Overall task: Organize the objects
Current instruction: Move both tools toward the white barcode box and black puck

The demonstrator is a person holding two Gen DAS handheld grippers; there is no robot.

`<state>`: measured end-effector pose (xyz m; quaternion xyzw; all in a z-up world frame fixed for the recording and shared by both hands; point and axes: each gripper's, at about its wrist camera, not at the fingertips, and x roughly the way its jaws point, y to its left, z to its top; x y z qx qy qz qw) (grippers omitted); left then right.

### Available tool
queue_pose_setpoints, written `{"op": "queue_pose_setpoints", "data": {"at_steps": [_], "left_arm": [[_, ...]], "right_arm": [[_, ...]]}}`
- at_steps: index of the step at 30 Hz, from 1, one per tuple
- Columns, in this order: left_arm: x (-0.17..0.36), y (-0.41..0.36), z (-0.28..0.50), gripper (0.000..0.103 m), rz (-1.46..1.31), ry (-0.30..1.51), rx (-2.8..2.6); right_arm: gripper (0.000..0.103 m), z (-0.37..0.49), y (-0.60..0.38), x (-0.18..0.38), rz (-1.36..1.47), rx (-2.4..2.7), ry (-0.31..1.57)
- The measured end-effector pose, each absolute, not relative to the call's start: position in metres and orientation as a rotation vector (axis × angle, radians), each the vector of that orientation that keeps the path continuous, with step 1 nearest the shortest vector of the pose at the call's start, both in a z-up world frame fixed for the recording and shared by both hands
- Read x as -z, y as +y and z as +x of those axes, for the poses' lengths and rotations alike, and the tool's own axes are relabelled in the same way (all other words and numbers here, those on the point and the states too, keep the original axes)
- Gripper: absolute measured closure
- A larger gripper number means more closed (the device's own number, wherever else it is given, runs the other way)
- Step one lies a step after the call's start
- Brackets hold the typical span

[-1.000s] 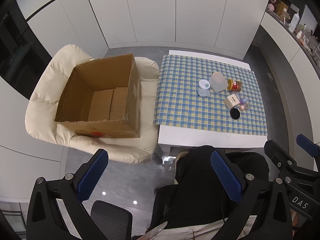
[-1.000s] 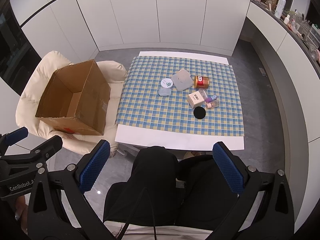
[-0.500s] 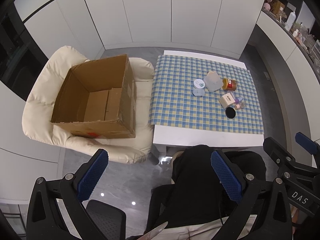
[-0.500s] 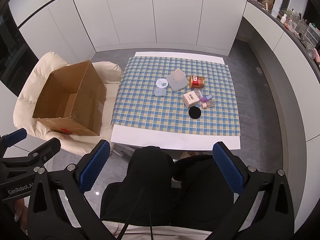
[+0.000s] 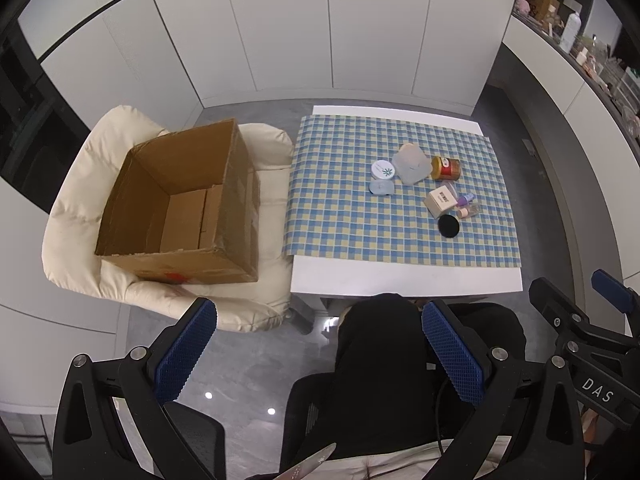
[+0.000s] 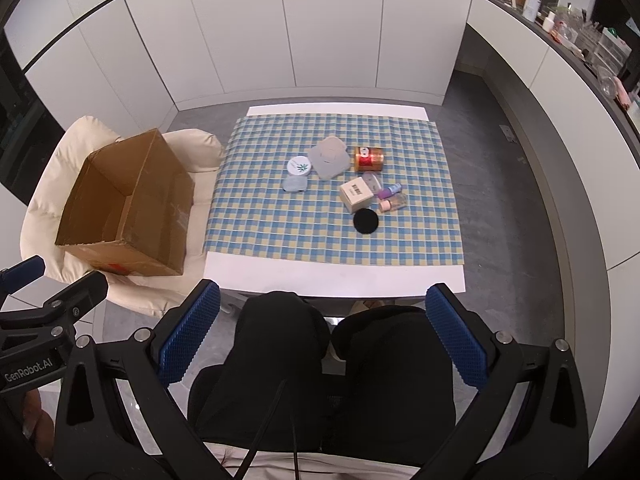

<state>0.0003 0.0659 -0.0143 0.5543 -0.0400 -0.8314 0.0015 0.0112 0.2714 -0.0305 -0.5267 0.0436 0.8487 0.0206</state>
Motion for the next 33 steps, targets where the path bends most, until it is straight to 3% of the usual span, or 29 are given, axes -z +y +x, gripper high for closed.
{"op": "queue_pose_setpoints", "data": {"at_steps": [33], "left_arm": [[0.064, 0.167, -0.019, 0.000, 1.879, -0.165, 2.620]], "right_arm": [[0.000, 0.014, 0.391, 0.068, -1.602, -2.487, 0.295]]}}
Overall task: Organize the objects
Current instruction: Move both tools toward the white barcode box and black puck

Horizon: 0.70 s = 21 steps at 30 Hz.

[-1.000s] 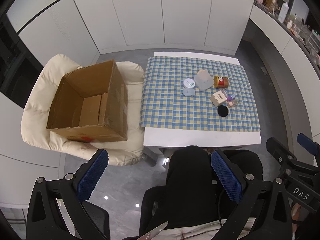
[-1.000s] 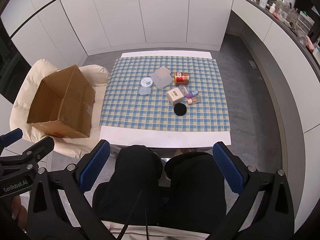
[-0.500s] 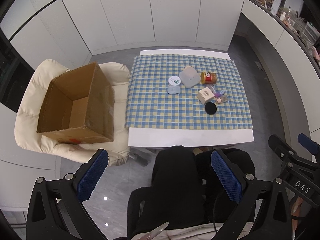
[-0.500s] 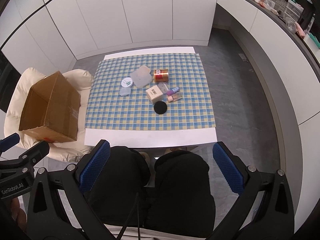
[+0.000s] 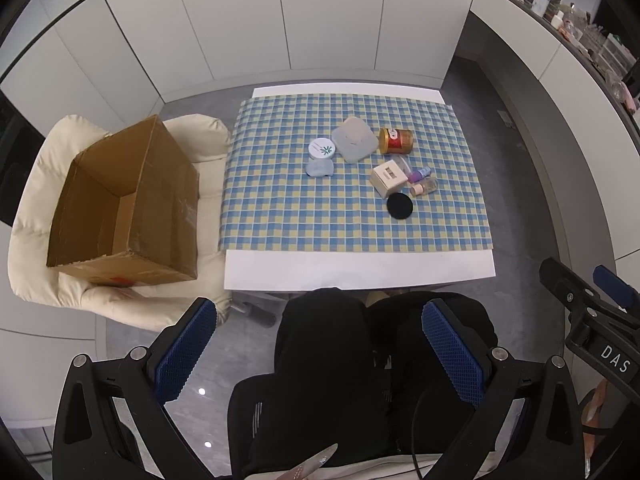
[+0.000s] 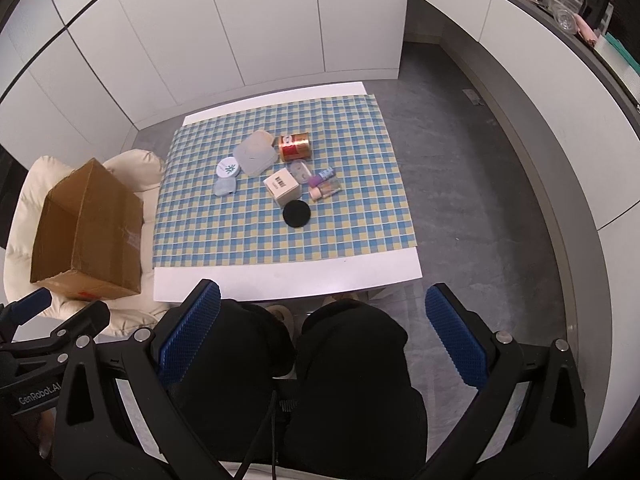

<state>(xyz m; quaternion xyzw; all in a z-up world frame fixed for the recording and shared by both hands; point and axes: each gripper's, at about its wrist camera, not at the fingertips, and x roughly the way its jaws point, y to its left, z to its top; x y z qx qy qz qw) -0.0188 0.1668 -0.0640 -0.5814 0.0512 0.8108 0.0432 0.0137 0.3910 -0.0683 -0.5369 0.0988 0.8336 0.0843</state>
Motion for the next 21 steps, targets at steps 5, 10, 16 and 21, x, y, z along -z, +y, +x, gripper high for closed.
{"op": "queue_pose_setpoints", "data": {"at_steps": [5, 10, 16, 21], "left_arm": [[0.072, 0.168, -0.024, 0.000, -1.786, 0.182, -2.472], [0.084, 0.162, -0.030, 0.000, -1.799, 0.160, -2.464], [0.093, 0.160, -0.040, 0.000, -1.765, 0.120, -2.495], [0.108, 0.160, -0.054, 0.000, -1.753, 0.123, -2.517]], "right_arm": [[0.000, 0.011, 0.393, 0.073, -1.605, -2.473, 0.283], [0.000, 0.006, 0.394, 0.079, -1.601, -2.472, 0.279], [0.000, -0.006, 0.391, 0.088, -1.538, -2.475, 0.205], [0.000, -0.020, 0.388, 0.103, -1.538, -2.503, 0.186]]}}
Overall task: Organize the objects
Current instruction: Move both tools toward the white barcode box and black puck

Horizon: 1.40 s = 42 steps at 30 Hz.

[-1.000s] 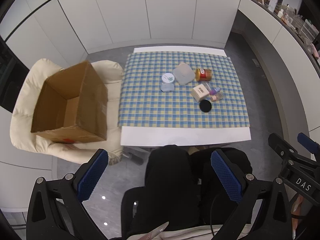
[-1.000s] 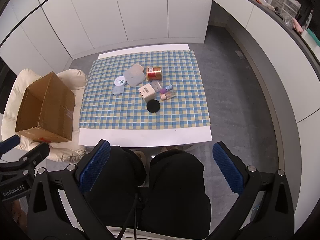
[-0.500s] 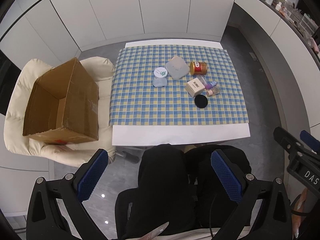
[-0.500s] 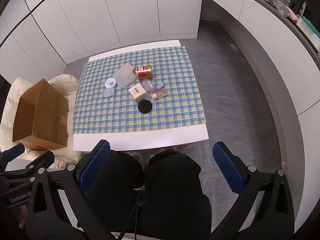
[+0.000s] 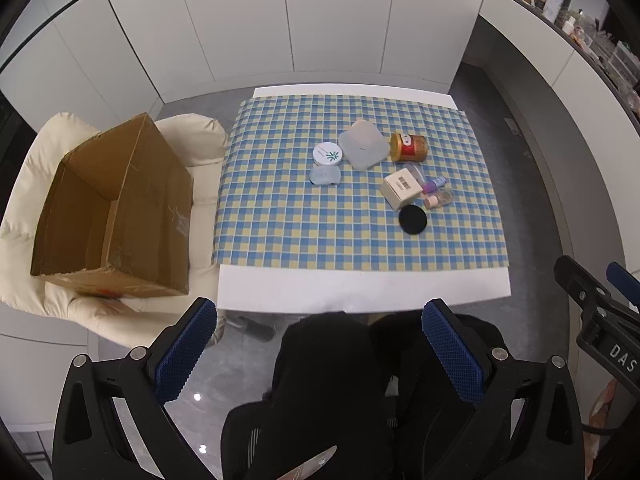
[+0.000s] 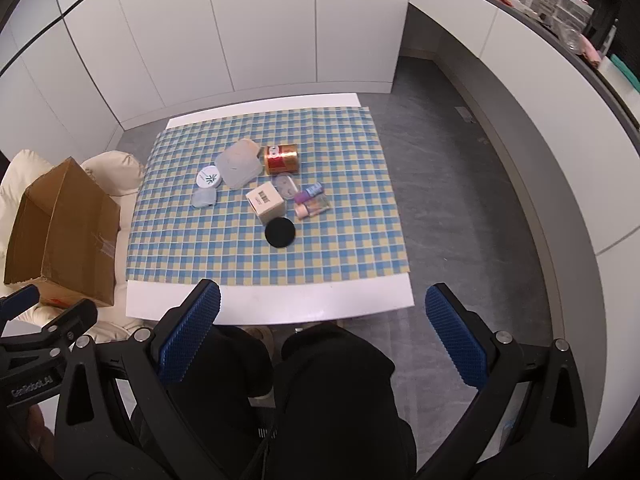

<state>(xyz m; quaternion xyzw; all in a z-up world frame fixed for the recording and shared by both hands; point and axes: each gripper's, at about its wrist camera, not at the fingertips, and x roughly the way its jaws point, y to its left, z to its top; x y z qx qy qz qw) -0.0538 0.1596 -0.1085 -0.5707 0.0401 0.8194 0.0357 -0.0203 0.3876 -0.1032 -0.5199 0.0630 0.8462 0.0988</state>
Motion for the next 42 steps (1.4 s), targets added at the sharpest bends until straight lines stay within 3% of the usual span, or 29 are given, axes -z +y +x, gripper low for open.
{"op": "queue_pose_setpoints", "data": {"at_steps": [16, 22, 26, 30, 33, 37, 42], "left_arm": [[0.213, 0.139, -0.112, 0.000, -1.857, -0.012, -2.521], [0.251, 0.132, -0.133, 0.000, -1.891, -0.033, -2.556], [0.275, 0.130, -0.148, 0.001, -1.898, -0.073, -2.542], [0.296, 0.138, -0.160, 0.001, -1.903, 0.070, -2.537], [0.309, 0.146, -0.167, 0.001, -1.921, 0.192, -2.563], [0.321, 0.147, -0.173, 0.001, -1.909, 0.121, -2.506], [0.332, 0.147, -0.183, 0.001, -1.928, 0.006, -2.458]], "right_arm": [[0.000, -0.078, 0.387, 0.203, -1.650, -2.461, 0.153], [0.000, -0.099, 0.385, 0.257, -1.599, -2.470, 0.018], [0.000, -0.113, 0.388, 0.300, -1.691, -2.479, 0.117], [0.000, -0.129, 0.390, 0.334, -1.739, -2.469, 0.246], [0.000, -0.143, 0.386, 0.349, -1.750, -2.463, 0.237], [0.000, -0.162, 0.375, 0.370, -1.755, -2.436, 0.182], [0.018, -0.177, 0.364, 0.387, -1.759, -2.435, 0.124]]}}
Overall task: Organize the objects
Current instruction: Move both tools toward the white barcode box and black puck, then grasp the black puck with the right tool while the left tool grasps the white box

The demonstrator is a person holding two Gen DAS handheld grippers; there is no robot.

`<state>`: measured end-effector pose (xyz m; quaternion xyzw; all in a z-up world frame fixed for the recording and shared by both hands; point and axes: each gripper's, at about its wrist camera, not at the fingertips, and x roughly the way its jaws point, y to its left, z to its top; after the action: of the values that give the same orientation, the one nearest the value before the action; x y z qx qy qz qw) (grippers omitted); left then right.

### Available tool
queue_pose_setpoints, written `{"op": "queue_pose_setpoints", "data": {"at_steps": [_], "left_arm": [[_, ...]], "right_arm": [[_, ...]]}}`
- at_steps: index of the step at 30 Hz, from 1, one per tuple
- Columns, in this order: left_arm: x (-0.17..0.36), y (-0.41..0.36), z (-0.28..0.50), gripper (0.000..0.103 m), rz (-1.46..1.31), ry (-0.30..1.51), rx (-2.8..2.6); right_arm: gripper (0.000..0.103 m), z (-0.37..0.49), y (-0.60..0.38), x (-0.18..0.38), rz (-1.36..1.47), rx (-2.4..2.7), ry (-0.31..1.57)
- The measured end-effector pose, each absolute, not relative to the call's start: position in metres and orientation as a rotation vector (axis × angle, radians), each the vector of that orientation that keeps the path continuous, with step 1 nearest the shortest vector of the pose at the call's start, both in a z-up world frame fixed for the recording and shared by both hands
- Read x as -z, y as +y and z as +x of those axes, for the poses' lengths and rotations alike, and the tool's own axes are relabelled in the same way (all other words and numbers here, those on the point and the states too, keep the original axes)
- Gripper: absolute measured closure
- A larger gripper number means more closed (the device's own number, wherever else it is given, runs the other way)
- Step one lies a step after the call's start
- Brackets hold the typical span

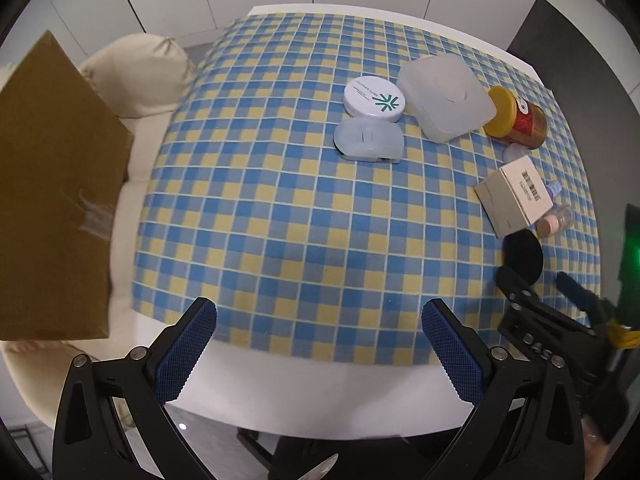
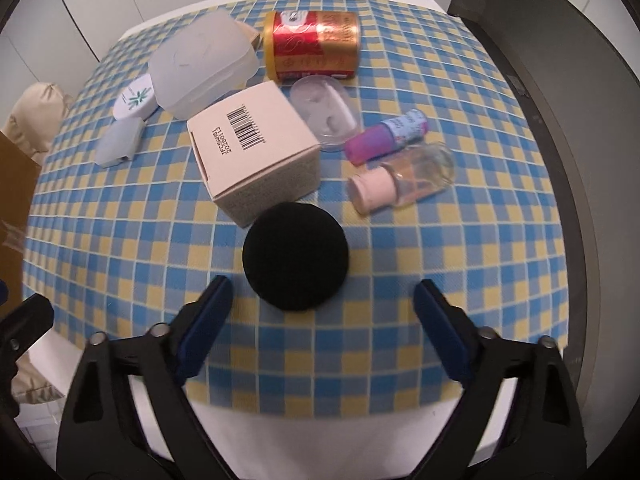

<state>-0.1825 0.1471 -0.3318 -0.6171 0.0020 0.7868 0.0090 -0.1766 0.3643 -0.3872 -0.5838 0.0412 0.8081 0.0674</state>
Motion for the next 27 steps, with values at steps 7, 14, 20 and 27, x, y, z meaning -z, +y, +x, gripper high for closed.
{"op": "queue_pose_setpoints", "data": {"at_steps": [7, 14, 20, 27], "left_arm": [[0.329, 0.166, -0.191, 0.001, -1.835, 0.027, -2.423], [0.325, 0.216, -0.209, 0.001, -1.689, 0.091, -2.274], [0.344, 0.274, -0.228, 0.002, -1.651, 0.355, -2.095], [0.360, 0.303, -0.255, 0.002, -1.621, 0.400, -2.040]], "right_arm": [[0.053, -0.174, 0.369, 0.382, -1.690, -2.494, 0.121], [0.054, -0.152, 0.410, 0.359, -1.632, -2.514, 0.322], [0.054, -0.143, 0.435, 0.359, -1.608, -2.507, 0.488], [0.054, -0.139, 0.459, 0.362, -1.577, -2.462, 0.646]]}}
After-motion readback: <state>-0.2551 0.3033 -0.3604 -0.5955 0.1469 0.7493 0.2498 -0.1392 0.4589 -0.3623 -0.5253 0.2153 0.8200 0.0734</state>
